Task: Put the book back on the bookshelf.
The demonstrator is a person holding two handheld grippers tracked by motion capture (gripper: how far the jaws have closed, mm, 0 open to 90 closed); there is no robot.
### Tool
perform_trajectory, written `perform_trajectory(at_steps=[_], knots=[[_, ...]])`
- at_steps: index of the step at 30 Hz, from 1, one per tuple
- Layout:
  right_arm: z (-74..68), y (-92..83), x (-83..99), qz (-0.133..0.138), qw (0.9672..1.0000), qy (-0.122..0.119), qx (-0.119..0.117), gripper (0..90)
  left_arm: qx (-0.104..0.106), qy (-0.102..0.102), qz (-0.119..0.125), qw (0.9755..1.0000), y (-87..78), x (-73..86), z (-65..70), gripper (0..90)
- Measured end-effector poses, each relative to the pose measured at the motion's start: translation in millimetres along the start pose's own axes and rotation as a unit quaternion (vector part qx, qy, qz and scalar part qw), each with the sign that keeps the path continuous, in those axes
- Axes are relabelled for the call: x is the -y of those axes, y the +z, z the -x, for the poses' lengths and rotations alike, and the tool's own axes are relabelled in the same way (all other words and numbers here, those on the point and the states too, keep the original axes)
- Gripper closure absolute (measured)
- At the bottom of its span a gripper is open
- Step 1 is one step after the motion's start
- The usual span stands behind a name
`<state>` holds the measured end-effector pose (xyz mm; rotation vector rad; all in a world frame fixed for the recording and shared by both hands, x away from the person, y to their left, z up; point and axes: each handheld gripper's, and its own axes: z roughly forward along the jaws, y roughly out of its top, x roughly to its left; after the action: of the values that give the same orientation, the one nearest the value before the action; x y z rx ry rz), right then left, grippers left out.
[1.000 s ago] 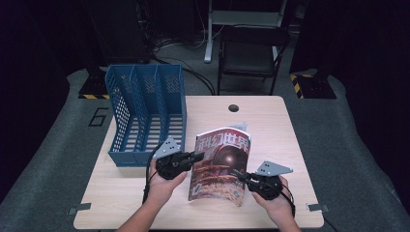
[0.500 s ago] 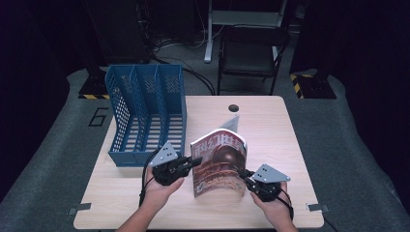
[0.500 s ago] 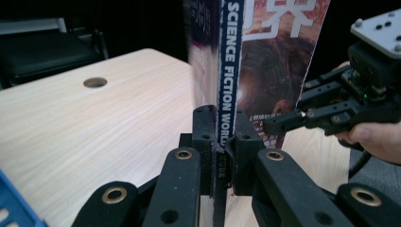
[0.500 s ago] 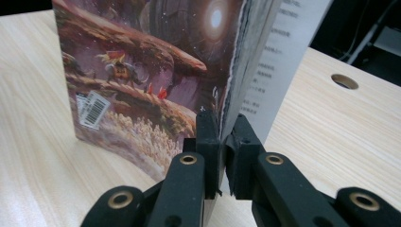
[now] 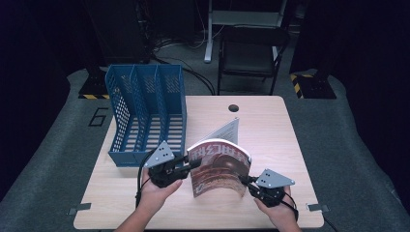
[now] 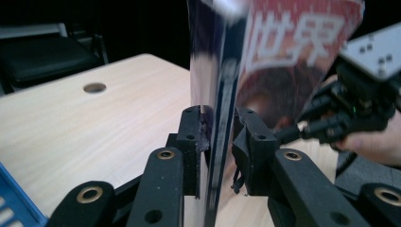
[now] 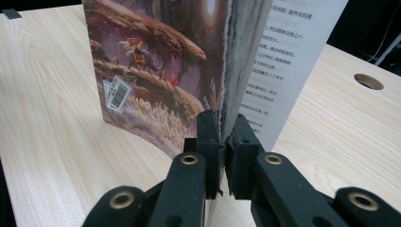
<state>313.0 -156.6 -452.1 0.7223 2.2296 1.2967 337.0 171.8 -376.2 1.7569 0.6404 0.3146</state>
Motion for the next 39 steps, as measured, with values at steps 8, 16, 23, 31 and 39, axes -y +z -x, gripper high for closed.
perform_trajectory(at_steps=[8, 16, 23, 31, 39], knots=[[2.4, 0.2, 1.9, 0.003, 1.0, 0.002, -0.004, 85.6, -0.016, 0.009, 0.015, 0.9997, -7.0, -23.6, -3.3, 76.5], [3.6, 0.0, 3.5, 0.005, 0.9999, 0.007, -0.008, 85.6, -0.012, 0.021, 0.004, 0.9997, -4.4, -16.0, -1.8, 80.7], [3.0, -0.6, 4.0, 0.008, 0.9998, 0.016, -0.008, 85.4, -0.004, 0.026, 0.0, 0.9996, -6.4, -14.9, 0.9, 82.7], [3.8, -1.2, 5.6, 0.005, 0.9996, 0.028, -0.006, 82.8, 0.0, 0.041, -0.012, 0.9991, -8.1, -16.5, 4.8, 83.9], [8.5, 0.8, 9.1, -0.002, 0.9989, 0.046, -0.002, 76.5, 0.01, 0.048, -0.016, 0.9987, -10.4, -16.2, 7.1, 84.2]])
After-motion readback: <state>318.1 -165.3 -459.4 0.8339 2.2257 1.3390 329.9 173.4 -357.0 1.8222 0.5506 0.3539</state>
